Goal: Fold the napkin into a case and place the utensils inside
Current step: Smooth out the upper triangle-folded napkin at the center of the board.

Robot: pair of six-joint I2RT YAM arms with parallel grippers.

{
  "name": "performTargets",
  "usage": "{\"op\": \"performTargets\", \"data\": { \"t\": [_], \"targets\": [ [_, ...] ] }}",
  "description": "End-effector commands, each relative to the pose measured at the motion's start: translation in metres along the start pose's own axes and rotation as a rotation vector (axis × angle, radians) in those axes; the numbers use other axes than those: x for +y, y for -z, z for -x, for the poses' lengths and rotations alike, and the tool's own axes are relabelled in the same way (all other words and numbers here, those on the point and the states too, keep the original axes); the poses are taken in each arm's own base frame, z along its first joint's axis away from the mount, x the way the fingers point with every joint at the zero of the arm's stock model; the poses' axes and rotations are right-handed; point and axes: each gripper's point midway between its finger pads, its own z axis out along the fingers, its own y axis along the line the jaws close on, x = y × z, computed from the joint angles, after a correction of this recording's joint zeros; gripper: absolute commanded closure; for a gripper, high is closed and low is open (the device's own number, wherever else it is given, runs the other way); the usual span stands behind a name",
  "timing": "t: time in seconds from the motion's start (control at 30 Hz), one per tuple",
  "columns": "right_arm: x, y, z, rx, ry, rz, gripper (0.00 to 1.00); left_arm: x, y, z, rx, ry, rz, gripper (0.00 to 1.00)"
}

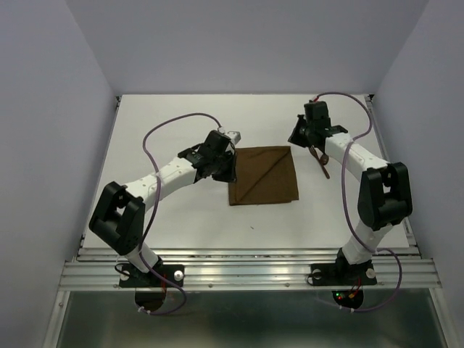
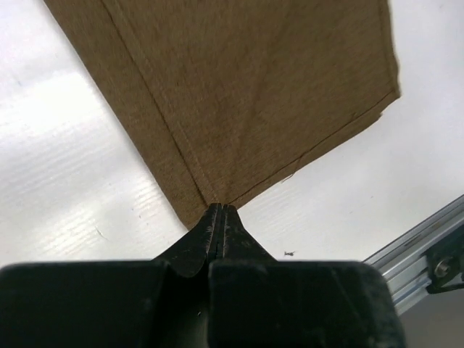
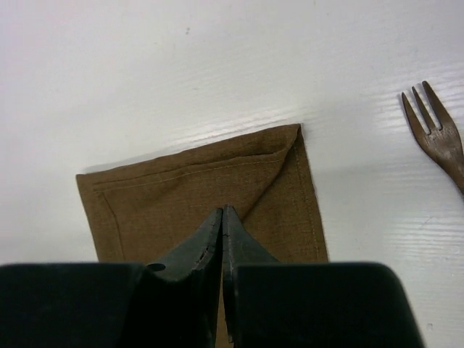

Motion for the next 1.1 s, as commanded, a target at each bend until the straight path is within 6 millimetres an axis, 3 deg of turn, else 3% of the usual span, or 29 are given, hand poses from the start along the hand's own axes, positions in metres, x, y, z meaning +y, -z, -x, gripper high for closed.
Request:
{"op": "performTargets", "data": {
  "t": [0.0, 0.1, 0.33, 0.43, 0.63, 0.87, 1.07],
  "targets": [
    [0.011, 0.019, 0.0, -0.022, 0.023, 0.034, 0.92, 0.0, 0.025, 0.031, -0.085, -0.01, 0.013, 1.0],
    [0.021, 0.022, -0.009, -0.011, 0.038, 0.046, 0.92, 0.009, 0.022, 0.03, -0.069, -0.015, 0.08, 1.0],
    [0.025, 0.013, -0.034, 0.043, 0.033, 0.048, 0.93, -0.006, -0.001, -0.006, 0.014, 0.008, -0.036, 1.0],
    [0.026, 0.012, -0.037, 0.05, 0.043, 0.042, 0.92, 0.005, -0.012, -0.016, 0.033, 0.031, 0.009, 1.0],
    [0.024, 0.005, -0.038, 0.059, 0.058, 0.025, 0.93, -0.004, -0.032, -0.034, 0.081, 0.047, -0.068, 1.0],
    [0.018, -0.016, -0.035, 0.059, 0.089, -0.024, 0.92, 0.014, -0.05, -0.061, 0.142, 0.055, 0.0, 1.0],
    [0.001, -0.036, -0.038, 0.078, 0.141, -0.113, 0.91, 0.03, -0.054, -0.076, 0.177, 0.053, 0.06, 1.0]
  ]
}}
